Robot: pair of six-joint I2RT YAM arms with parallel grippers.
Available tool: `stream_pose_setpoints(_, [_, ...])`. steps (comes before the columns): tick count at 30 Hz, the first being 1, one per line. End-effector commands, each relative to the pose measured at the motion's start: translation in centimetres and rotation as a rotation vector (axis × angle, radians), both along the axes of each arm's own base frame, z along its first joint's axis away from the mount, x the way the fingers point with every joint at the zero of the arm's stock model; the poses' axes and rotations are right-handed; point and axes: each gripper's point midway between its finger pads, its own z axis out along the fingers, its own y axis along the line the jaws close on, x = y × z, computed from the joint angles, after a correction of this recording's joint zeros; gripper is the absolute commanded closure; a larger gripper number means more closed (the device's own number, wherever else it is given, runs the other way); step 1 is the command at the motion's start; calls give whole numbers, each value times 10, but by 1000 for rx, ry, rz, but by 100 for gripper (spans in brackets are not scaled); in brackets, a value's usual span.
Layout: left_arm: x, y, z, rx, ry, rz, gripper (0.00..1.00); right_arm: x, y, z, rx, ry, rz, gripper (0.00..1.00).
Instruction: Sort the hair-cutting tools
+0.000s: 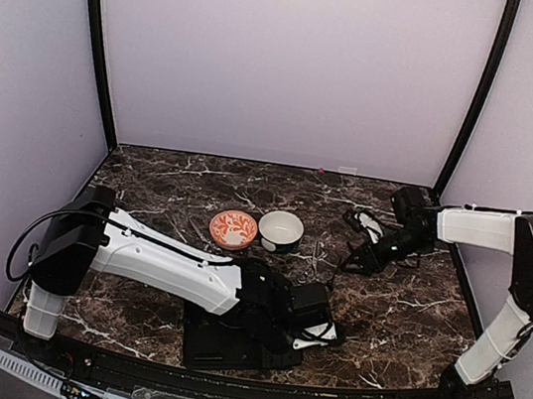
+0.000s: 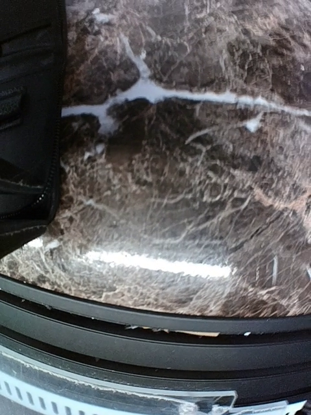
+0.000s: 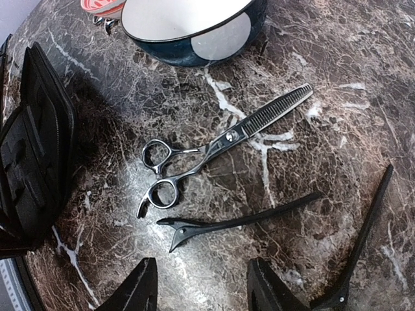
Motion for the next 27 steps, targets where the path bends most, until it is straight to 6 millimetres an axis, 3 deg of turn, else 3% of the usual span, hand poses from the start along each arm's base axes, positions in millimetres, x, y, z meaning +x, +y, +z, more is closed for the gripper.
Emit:
stream_pose_setpoints(1, [4,-1,27,10,-109,-20,75,1,14,1,-4,7,41,54])
stream_pose_setpoints(4, [6,-2,65,-23,-209,15,60,3,23,-2,-15,11,48,56])
stream_pose_setpoints(6, [10,2,95,-65,-244,77,56,7,29,-4,-29,11,42,58])
stream_pose_setpoints(9, [29,23,134,-118,-321,235,54,11,35,-9,-68,5,21,59])
stream_pose_setpoints(12, [68,65,165,-158,-473,481,44,9,42,-15,-108,0,17,59])
stream_pose_setpoints(14, [103,114,191,-189,-593,786,37,5,44,-20,-141,-5,15,59])
stream_pose_setpoints(16, [123,164,208,-228,-651,1068,20,3,43,-24,-174,-8,0,60])
stream_pose_setpoints(17, [129,178,213,-256,-657,1142,15,3,42,-24,-180,-9,-8,61])
stream_pose_setpoints(19, [140,190,217,-323,-644,1204,9,3,41,-24,-191,-18,-10,62])
stream_pose_setpoints(23, [154,204,220,-468,-574,1328,9,10,38,-33,-276,-69,-20,63])
stream_pose_setpoints(27, [156,203,217,-550,-563,1288,11,6,42,-42,-289,-52,-12,63])
